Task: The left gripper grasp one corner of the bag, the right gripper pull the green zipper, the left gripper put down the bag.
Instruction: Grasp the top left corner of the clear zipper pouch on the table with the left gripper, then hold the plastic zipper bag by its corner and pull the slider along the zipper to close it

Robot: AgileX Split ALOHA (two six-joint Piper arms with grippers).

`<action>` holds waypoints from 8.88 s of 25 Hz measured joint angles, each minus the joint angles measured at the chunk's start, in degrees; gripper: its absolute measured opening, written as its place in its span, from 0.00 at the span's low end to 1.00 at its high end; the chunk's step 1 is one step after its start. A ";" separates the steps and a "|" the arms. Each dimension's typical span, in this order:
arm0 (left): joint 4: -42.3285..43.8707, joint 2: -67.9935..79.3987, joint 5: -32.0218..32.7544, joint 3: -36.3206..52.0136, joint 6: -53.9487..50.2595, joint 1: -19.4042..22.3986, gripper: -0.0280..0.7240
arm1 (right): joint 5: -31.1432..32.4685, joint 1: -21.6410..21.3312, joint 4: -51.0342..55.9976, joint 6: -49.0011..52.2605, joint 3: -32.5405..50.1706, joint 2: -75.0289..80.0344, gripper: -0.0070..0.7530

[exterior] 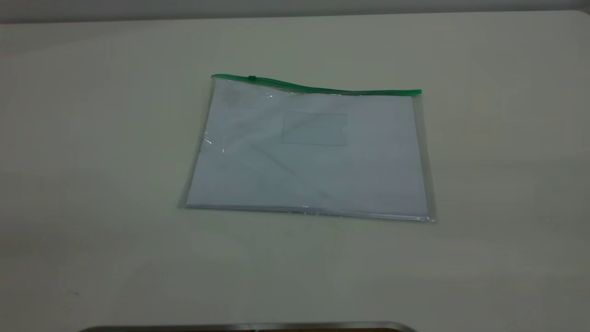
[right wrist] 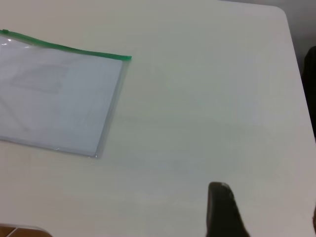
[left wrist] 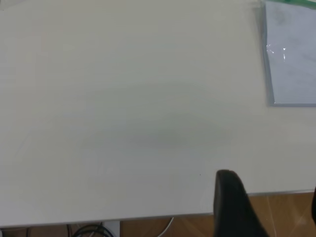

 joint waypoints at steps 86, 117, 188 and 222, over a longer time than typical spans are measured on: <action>-41.94 98.69 -32.89 -31.70 41.32 0.00 0.82 | 0.00 0.00 -0.65 2.01 0.00 0.00 0.62; -66.73 146.45 -27.55 -62.92 66.39 -0.17 0.82 | -0.06 0.00 -0.72 4.08 0.00 0.00 0.62; -88.84 155.85 -21.77 -67.27 87.25 -4.17 0.15 | -0.14 0.00 -1.53 4.29 0.00 0.00 0.62; -44.91 146.92 -3.41 -79.91 104.78 -8.60 0.11 | -29.32 0.00 70.97 -92.19 -14.01 92.36 0.62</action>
